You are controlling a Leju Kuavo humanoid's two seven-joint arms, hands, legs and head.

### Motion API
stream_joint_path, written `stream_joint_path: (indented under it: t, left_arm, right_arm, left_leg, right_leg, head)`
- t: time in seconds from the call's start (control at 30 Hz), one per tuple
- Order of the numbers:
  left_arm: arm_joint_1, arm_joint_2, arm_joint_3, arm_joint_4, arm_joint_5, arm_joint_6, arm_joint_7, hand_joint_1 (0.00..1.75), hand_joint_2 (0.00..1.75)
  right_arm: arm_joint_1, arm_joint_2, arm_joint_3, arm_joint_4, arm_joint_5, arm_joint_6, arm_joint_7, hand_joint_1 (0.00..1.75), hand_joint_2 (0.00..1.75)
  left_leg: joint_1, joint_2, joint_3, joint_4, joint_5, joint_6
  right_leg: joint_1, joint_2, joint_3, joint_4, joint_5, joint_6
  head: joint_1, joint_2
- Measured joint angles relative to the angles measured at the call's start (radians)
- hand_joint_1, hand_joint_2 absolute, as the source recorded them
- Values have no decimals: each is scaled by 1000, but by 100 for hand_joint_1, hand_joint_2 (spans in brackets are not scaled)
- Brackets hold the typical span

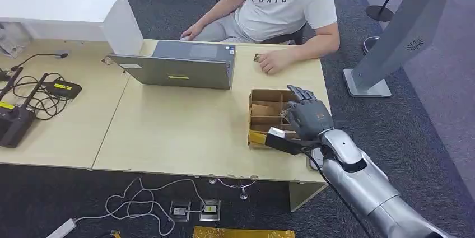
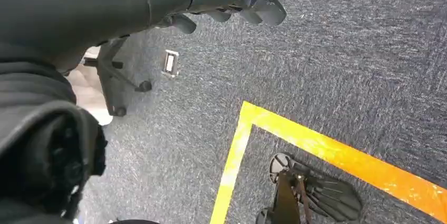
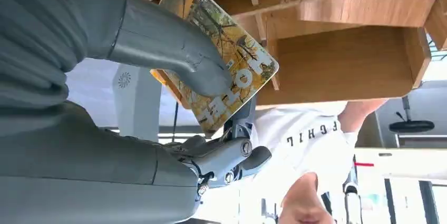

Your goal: Pass the card to the sensor for recognition and then transmit it.

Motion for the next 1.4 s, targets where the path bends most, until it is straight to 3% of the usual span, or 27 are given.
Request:
stream_joint_path:
  t: [0.5, 0.73, 1.2, 1.4]
  left_arm:
    - [2, 0, 0, 0, 0, 0, 0, 0, 0]
    - [2, 0, 0, 0, 0, 0, 0, 0, 0]
    - [-6, -6, 0, 0, -19, -21, -4, 0, 0]
    - [-31, -9, -2, 0, -37, -29, 0, 0, 0]
  right_arm:
    - [2, 0, -19, -26, 16, 0, 5, 175, 175]
    - [-8, -3, -64, -51, 21, -64, -2, 175, 175]
    - [-71, 0, -177, -81, 46, -108, -44, 175, 175]
    - [-112, 34, -209, -26, 89, -151, -79, 175, 175]
  left_leg:
    - [0, 0, 0, 0, 0, 0]
    - [0, 0, 0, 0, 0, 0]
    - [0, 0, 0, 0, 0, 0]
    - [0, 0, 0, 0, 0, 0]
  right_leg:
    - [0, 0, 0, 0, 0, 0]
    - [0, 0, 0, 0, 0, 0]
    - [0, 0, 0, 0, 0, 0]
    - [0, 0, 0, 0, 0, 0]
  head:
    - [0, 0]
    - [0, 0]
    - [0, 0]
    - [0, 0]
